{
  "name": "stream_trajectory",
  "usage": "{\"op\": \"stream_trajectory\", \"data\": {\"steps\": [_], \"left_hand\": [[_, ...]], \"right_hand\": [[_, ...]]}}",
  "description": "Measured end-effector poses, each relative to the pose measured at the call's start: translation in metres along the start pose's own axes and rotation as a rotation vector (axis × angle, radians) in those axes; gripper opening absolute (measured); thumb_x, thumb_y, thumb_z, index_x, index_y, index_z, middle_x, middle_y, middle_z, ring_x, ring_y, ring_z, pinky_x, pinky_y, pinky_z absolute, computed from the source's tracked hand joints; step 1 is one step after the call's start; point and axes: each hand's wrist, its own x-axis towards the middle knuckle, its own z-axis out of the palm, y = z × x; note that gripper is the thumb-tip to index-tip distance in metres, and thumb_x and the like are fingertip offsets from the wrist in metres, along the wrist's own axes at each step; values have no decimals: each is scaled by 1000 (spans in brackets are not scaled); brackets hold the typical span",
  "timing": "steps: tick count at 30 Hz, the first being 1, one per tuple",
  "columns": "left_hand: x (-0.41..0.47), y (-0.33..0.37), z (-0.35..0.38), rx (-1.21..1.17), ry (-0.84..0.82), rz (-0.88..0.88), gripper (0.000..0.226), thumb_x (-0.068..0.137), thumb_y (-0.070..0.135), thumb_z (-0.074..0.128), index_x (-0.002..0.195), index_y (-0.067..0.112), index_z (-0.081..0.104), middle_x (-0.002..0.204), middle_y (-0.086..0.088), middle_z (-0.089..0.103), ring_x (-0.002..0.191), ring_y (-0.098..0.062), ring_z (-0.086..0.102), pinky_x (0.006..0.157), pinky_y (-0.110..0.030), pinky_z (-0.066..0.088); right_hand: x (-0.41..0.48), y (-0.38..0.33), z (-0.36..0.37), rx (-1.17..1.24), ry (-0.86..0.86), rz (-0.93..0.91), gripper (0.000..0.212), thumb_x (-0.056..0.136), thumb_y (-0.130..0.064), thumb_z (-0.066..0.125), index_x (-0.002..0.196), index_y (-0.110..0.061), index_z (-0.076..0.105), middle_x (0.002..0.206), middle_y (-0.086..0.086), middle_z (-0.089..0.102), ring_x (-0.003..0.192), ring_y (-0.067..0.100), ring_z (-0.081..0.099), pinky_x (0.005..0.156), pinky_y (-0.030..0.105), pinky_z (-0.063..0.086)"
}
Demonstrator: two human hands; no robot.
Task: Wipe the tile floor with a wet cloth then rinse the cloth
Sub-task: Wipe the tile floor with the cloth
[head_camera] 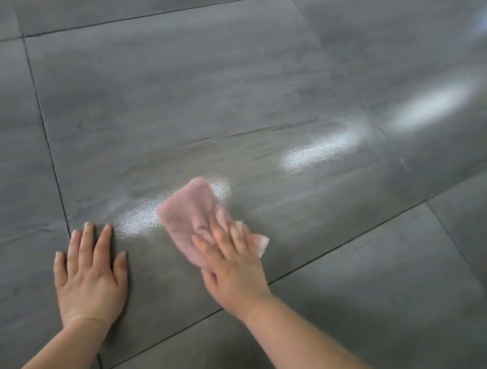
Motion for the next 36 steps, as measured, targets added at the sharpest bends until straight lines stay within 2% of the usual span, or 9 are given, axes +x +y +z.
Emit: {"op": "stream_trajectory", "data": {"steps": [3,5,8,13,17,22,26,31,36], "left_hand": [[-13,16,-2,-26,-90,152,44,90,30,33,126,8,49,141,-19,41,134,-27,24,111,-17,-9],[-21,31,2,-67,-192,319,50,93,40,21,119,10,52,131,-20,53,125,-23,29,110,-12,-9],[-16,51,9,-94,-225,375,52,89,41,24,121,9,52,129,-20,54,123,-20,27,109,-11,-11],[-4,74,26,-56,-194,248,54,84,37,28,125,9,50,134,-19,50,127,-21,26,108,-13,-19],[-5,78,24,-32,-179,247,54,83,37,28,124,10,50,134,-19,50,127,-19,22,108,-13,-19],[-4,78,26,-54,-193,246,55,82,38,28,124,10,49,134,-19,50,126,-21,25,108,-11,-15],[-3,77,23,-75,-209,240,57,81,41,27,125,11,48,134,-19,49,126,-21,25,108,-11,-14],[-5,81,20,-77,-191,271,72,89,58,6,120,11,50,129,-22,53,127,-23,25,110,-13,-9],[34,102,18,-29,-75,409,65,90,54,11,122,10,47,128,-20,55,130,-19,22,110,-13,-9]], "right_hand": [[-31,44,-10,-79,-136,-315,52,71,-33,42,122,-28,42,137,6,52,124,29,37,105,47,29],[-58,107,-26,-179,-129,-259,52,71,-32,43,123,-25,43,138,5,43,120,30,37,102,45,30],[-98,180,-61,-206,-72,275,50,78,-28,41,127,-17,42,139,11,37,121,38,40,93,51,46],[-79,174,-69,69,110,1315,59,90,-24,27,146,-7,18,155,21,13,140,39,16,110,49,18],[-50,79,-27,-31,149,760,59,71,-25,37,129,-14,41,136,22,50,131,37,34,103,44,21],[-47,63,-25,28,-11,130,48,72,-31,42,120,-28,44,140,7,46,129,27,38,108,45,31],[-75,185,-50,-60,-16,405,51,73,-28,39,123,-21,40,131,16,57,115,41,56,82,52,54],[-84,222,-79,21,52,1242,59,90,-31,29,144,-7,23,152,23,22,139,40,21,112,45,21],[-51,167,-50,-151,-18,300,51,73,-32,40,122,-20,43,131,5,42,114,32,39,94,45,46]]}}
